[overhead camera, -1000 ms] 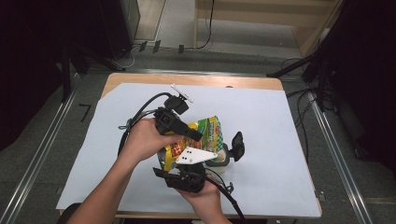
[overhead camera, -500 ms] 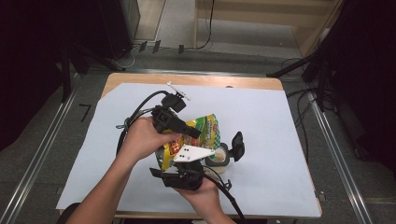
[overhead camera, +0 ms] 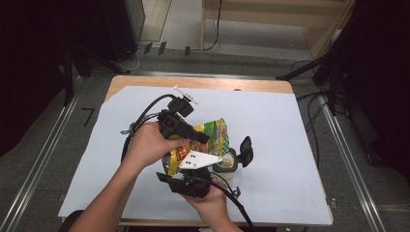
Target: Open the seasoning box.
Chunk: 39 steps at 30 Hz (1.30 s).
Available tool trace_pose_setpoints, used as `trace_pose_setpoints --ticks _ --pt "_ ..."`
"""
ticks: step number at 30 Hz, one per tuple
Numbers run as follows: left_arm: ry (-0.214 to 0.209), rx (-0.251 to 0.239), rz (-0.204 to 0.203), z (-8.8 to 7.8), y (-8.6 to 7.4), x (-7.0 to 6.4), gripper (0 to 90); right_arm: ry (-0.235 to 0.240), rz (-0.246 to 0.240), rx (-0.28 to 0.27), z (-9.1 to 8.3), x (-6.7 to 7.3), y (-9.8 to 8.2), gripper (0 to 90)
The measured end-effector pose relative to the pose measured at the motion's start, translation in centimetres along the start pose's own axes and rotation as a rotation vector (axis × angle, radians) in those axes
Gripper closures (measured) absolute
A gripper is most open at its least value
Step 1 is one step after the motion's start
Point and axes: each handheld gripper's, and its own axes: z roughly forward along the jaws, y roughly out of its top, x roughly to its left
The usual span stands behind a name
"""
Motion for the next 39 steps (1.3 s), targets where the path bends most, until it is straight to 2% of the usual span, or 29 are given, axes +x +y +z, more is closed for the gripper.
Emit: trace_pose_setpoints --ticks 13,24,29,39 --pt "-0.018 -0.011 -0.001 -0.11 -0.11 0.08 72.0 -0.001 0.009 -0.002 -0.07 -0.04 0.03 66.8" --pt "-0.015 0.000 -0.005 -0.07 -0.12 0.10 69.9 -0.001 0.025 0.003 -0.03 -0.16 -0.01 66.8" --pt "0.000 -0.002 -0.012 -0.07 -0.14 0.04 67.4 -0.001 0.024 -0.001 -0.08 -0.11 0.01 66.7" --pt "0.008 0.003 -0.023 -0.02 -0.22 0.18 71.0 -0.005 0.018 0.003 -0.11 0.06 0.01 66.6"
